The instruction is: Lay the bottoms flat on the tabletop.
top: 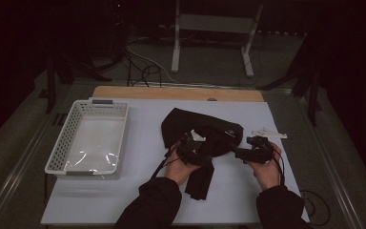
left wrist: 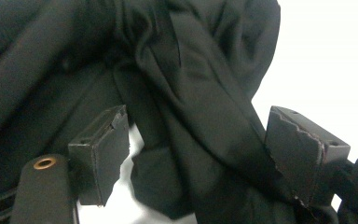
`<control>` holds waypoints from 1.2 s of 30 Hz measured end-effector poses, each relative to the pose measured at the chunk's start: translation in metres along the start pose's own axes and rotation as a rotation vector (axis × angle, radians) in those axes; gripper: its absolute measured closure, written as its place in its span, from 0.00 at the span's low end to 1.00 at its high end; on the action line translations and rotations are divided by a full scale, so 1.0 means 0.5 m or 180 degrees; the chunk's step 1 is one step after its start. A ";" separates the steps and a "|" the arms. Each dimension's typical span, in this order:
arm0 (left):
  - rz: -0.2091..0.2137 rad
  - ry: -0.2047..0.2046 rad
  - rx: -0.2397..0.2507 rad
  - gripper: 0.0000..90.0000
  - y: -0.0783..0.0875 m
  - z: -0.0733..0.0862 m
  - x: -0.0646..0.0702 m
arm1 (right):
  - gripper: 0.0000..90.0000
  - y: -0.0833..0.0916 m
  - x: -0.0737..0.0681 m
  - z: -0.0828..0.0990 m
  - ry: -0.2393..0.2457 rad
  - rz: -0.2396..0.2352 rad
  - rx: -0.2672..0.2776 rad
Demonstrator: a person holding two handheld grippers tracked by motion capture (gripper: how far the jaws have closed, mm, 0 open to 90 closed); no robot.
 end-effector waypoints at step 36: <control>0.1019 -0.0586 -0.0021 0.74 0.058 0.038 0.171 | 0.23 0.013 0.002 0.011 0.0005 0.0001 -0.0023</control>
Point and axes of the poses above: each handheld gripper's, and its own axes: y roughly backward along the jaws, z roughly out of its underside, x roughly to its right, the point moved 7 cm from there along -y, roughly forward along the jaws, and after that the axes turned 2 degrees about z, right-handed, at the moved point
